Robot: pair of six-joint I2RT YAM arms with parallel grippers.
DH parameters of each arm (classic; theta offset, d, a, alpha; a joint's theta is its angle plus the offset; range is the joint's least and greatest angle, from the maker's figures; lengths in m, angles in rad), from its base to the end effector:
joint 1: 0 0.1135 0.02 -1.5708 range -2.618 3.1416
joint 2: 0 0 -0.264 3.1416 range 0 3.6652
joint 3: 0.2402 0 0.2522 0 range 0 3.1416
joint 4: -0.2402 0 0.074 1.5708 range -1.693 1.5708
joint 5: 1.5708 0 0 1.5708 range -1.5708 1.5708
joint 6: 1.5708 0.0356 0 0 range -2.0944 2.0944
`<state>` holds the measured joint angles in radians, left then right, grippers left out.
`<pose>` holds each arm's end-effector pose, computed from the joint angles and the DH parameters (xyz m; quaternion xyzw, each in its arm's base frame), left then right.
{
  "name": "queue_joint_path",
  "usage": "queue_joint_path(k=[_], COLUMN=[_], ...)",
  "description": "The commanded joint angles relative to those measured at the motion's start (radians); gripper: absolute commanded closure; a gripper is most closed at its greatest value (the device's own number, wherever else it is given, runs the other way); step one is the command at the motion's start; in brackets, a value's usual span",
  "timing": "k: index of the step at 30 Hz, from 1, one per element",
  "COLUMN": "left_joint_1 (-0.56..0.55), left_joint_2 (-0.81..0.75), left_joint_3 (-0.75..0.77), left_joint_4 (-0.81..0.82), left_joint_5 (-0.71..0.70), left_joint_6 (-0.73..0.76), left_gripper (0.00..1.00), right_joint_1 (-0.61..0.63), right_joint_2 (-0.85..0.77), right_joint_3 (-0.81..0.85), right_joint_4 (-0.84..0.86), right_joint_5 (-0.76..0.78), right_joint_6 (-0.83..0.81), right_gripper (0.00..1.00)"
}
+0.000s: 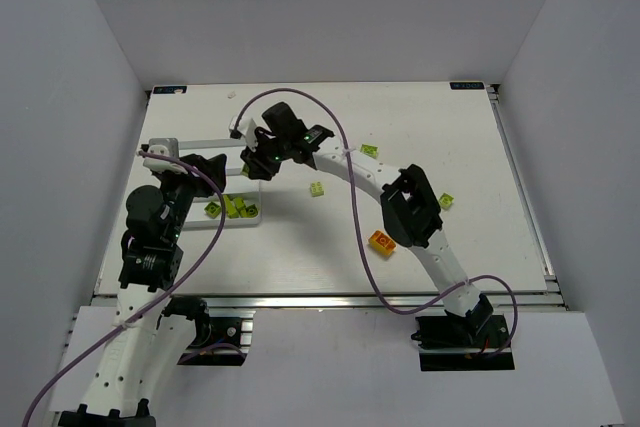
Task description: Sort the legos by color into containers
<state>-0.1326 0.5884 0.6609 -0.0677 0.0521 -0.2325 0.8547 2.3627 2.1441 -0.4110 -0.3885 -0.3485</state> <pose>0.1484 -0.0217 0.3381 -0.0168 0.7052 -0.1467 0.6935 0.3486 0.4211 0.2414 -0.5671 0.6715 0.2780 0.3876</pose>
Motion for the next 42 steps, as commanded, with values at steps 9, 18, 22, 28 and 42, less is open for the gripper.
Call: queue_joint_path(k=[9, 18, 22, 28, 42], left_joint_1=[0.005, 0.005, 0.005, -0.009, -0.381], left_joint_2=[-0.001, 0.014, 0.054, 0.247, 0.979], left_joint_3=[-0.012, -0.014, -0.020, 0.006, 0.449], left_joint_4=[0.023, 0.043, 0.060, 0.152, -0.320], left_joint_5=[0.025, 0.109, 0.222, 0.533, -0.035], left_joint_6=[0.010, 0.009, 0.005, -0.060, -0.247], left_gripper=[0.21, 0.21, 0.47, 0.86, 0.12], right_joint_1=[0.024, 0.015, -0.026, -0.185, -0.586], right_joint_2=[0.069, 0.023, -0.161, -0.535, -1.095], right_joint_3=[0.037, 0.001, -0.142, -0.597, -1.098], right_joint_4=[0.172, 0.178, 0.173, 0.169, 0.118], right_joint_5=[0.069, 0.077, 0.143, 0.192, -0.174], right_joint_6=[0.108, 0.135, 0.181, 0.307, 0.372], right_gripper=[0.53, 0.30, 0.47, 1.00, 0.29])
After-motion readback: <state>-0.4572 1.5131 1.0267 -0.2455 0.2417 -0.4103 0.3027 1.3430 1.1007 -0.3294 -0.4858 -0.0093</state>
